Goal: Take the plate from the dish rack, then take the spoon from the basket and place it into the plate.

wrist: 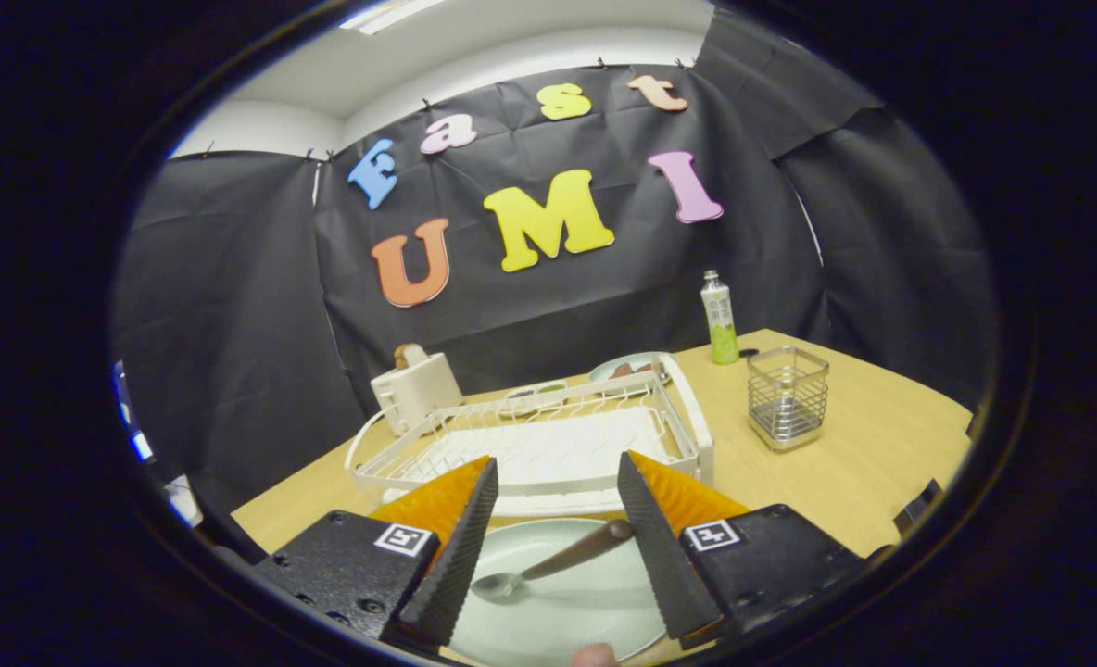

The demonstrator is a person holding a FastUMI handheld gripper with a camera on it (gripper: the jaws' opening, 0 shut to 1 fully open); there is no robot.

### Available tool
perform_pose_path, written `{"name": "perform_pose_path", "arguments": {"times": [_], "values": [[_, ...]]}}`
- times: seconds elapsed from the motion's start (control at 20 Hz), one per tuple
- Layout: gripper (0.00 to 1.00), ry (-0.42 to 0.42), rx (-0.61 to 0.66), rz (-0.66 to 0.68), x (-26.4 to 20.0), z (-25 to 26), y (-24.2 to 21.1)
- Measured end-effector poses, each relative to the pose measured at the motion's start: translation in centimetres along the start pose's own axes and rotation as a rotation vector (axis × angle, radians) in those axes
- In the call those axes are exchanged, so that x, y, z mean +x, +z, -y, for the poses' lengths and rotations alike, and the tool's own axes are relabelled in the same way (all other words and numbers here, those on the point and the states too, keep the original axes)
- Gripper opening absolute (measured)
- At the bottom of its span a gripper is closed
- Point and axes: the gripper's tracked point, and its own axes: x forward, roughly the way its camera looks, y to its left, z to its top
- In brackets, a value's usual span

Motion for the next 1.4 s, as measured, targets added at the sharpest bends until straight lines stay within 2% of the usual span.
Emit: {"name": "perform_pose_path", "arguments": {"times": [0.3, 0.6, 1.1, 1.4], "values": [[1.0, -0.046, -0.114, 0.09, -1.3, 0.4, 3.1], [1.0, -0.086, -0.254, 0.192, -4.6, -0.6, 5.7], [1.0, -0.102, -0.295, 0.273, -9.6, -1.6, 5.9], [1.0, -0.092, -0.265, 0.283, -10.3, -2.1, 4.6]]}}
